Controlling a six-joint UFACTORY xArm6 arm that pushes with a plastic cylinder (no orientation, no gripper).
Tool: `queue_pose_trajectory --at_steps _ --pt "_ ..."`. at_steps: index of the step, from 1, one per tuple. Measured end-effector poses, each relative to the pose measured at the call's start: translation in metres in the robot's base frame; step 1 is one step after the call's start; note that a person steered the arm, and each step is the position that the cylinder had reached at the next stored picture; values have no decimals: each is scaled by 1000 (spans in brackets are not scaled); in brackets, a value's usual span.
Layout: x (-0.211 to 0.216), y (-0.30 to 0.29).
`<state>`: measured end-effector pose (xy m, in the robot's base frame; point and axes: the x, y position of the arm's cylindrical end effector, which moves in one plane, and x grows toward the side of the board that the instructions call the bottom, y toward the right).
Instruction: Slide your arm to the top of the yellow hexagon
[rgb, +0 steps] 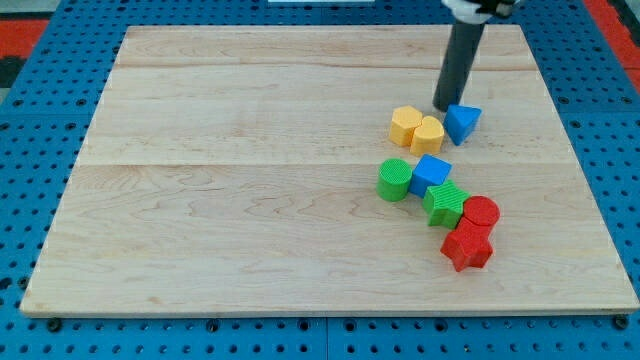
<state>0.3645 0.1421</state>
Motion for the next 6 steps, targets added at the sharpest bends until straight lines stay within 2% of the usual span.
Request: queue_pose_trajectory --at_steps 1,2,3,4,5,6 --pt "36 -32" --pt "46 -54" --pt "23 -56" --pt "-17 -89" --pt "-21 -128" --pt "18 -141"
